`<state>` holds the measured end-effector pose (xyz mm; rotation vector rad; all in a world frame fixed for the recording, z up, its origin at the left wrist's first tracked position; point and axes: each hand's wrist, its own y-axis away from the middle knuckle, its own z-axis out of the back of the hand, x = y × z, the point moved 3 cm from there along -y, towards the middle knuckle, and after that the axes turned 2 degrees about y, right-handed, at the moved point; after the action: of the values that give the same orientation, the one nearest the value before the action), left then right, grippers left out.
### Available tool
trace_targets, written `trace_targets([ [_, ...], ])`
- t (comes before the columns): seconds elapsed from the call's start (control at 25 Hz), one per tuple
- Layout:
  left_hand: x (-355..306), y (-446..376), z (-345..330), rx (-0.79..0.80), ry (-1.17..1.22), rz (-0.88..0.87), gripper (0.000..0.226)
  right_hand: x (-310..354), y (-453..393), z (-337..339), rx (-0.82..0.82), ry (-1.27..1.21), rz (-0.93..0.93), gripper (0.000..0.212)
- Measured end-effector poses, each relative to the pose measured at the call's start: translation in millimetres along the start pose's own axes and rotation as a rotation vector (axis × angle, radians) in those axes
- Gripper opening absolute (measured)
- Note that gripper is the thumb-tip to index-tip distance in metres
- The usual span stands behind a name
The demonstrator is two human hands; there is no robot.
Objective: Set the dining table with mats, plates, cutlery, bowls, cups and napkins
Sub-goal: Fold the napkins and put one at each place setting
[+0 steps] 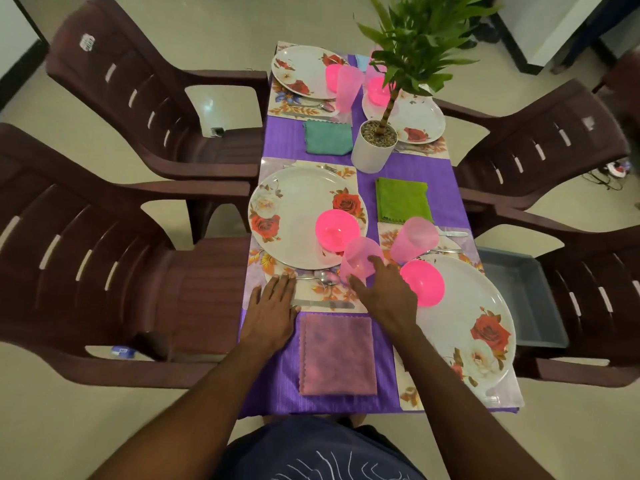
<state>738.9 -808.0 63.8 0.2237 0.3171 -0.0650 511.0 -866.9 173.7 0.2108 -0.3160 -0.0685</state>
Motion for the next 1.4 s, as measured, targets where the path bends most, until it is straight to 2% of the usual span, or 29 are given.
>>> trace_targets([
  [0.08,1,0,0,0.011,-0.001,0.002,0.066,5,0,16,-0.164,-0.012,-0.027,0.056],
  [0.16,1,-1,-1,0.012,-0.006,0.005,0.066,15,-12,32,-0.343,-0.033,0.075,0.050],
  [0.24,1,-2,-2,0.017,-0.016,0.005,0.067,26,-42,41,-0.351,-0.004,0.187,0.044],
  [0.36,1,-2,-1,0.011,-0.014,0.005,0.067,44,-88,46,-0.134,0.032,0.323,0.050],
  [0.44,-1,-2,-1,0.033,-0.022,0.010,0.067,56,-105,42,0.116,0.138,0.381,0.055],
  [0.56,-3,-2,2,0.036,-0.027,0.013,0.067,67,-120,33,0.423,0.266,0.368,0.075],
  [0.68,-3,-2,3,0.052,-0.019,0.014,0.066,70,-138,24,0.562,0.309,0.320,0.089],
  [0.88,-3,-3,0,0.057,-0.028,0.029,0.067,62,-166,9,0.708,0.425,0.332,0.121],
  [1.12,-4,-2,-2,0.054,-0.021,0.024,0.066,60,-169,14,0.711,0.523,0.315,0.094],
  [1.4,-3,-3,-3,0.100,-0.047,0.025,0.066,65,-159,15,0.673,0.496,0.352,0.096],
])
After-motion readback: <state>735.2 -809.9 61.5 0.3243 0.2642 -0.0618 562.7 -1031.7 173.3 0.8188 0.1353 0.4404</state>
